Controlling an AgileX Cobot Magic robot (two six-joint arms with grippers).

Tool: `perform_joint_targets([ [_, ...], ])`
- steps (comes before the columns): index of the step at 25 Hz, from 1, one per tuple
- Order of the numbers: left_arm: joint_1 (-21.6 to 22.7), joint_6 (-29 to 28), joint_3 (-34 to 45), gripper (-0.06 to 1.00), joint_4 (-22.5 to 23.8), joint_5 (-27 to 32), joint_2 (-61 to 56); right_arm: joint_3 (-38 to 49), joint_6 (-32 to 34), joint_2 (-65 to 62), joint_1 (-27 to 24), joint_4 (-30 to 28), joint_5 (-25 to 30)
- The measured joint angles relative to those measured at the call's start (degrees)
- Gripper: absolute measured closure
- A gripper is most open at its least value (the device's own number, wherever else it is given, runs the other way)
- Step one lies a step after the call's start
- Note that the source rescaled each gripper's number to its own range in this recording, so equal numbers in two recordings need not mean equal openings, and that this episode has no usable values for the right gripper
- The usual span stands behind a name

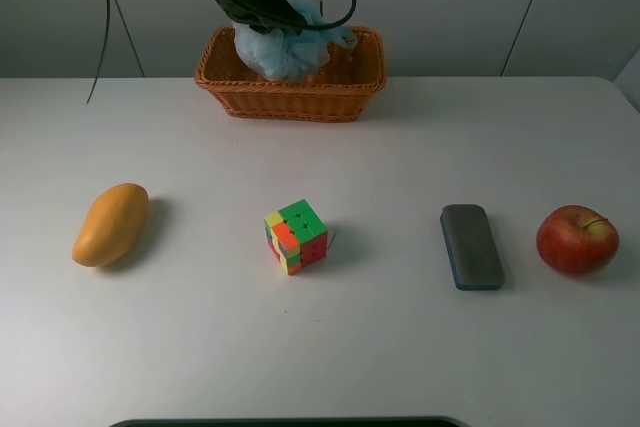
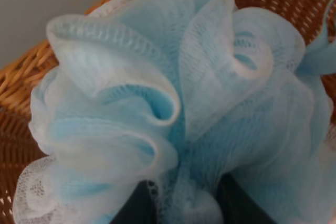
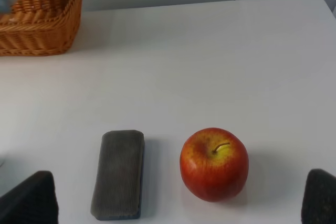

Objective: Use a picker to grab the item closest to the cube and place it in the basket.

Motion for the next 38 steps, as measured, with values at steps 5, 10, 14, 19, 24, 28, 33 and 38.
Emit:
perform_joint_targets([
  [5,0.12,0.0,0.0,0.94,-0.25,-1.03,0.0,0.0,0.0,0.0,0.0,0.0,0.0],
  [10,0.12,0.13,0.0,0.62,-0.25,-1.15,0.0,0.0,0.0,0.0,0.0,0.0,0.0],
  [14,0.12,0.13,0.0,-0.02,-0.89,-1.23,0.0,0.0,0.0,0.0,0.0,0.0,0.0],
  [19,0.12,0.13,0.0,-0.03,-1.14,-1.23,0.0,0.0,0.0,0.0,0.0,0.0,0.0],
  [24,0.12,-0.54,0.0,-0.03,-0.99,0.86,-1.3,0.0,0.0,0.0,0.0,0.0,0.0],
  [28,-0.51,-6.97,0.0,-0.03,3.97,7.76,-7.36,0.0,0.0,0.0,0.0,0.0,0.0],
  [33,-1.31,-15.07,0.0,-0.03,15.12,23.08,-19.26,0.0,0.0,0.0,0.0,0.0,0.0],
  [38,-1.31,-17.3,0.0,-0.03,26.57,33.81,-31.19,0.0,0.0,0.0,0.0,0.0,0.0],
])
